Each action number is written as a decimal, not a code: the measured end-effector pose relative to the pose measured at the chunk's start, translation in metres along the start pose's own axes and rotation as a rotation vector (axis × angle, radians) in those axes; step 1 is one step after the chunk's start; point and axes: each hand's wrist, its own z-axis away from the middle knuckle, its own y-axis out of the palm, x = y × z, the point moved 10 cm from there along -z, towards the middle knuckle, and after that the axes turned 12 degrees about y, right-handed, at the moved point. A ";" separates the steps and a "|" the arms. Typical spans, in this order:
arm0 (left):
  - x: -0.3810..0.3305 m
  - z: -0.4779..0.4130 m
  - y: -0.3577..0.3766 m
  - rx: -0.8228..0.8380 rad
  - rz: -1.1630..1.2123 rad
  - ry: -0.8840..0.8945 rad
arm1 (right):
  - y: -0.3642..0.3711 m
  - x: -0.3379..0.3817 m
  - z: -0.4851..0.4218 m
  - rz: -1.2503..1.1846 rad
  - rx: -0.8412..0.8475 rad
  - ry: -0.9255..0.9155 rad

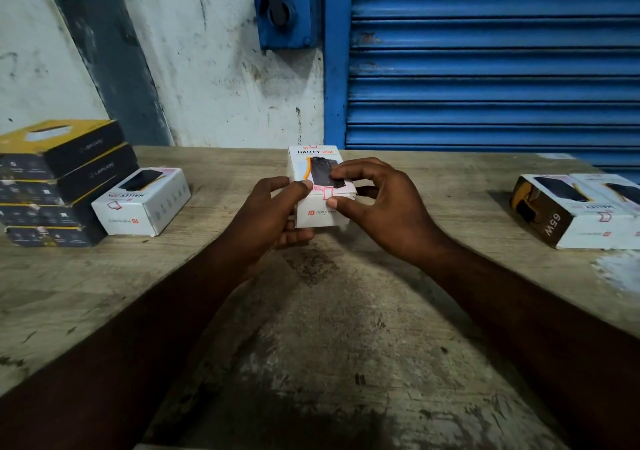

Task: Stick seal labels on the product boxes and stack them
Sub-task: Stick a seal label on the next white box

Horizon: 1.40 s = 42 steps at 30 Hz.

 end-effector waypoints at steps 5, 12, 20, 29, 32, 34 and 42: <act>-0.002 0.002 0.000 -0.005 0.009 -0.007 | 0.002 0.000 0.000 -0.049 0.023 0.018; -0.001 0.004 0.002 -0.005 -0.001 -0.035 | 0.003 0.001 0.001 -0.016 0.023 0.032; -0.004 0.004 0.005 -0.010 0.035 -0.015 | 0.011 -0.017 0.000 -0.160 0.070 0.167; -0.020 0.009 0.006 0.038 -0.345 0.252 | 0.016 -0.005 0.005 0.012 0.082 0.102; -0.027 0.010 0.005 0.051 -0.497 0.325 | 0.016 -0.001 0.008 0.068 0.083 0.080; -0.036 0.013 0.003 0.029 -0.652 0.381 | 0.017 -0.001 0.008 0.088 0.087 0.072; -0.050 0.018 -0.001 -0.071 -0.738 0.452 | 0.018 0.004 0.012 0.066 0.091 0.063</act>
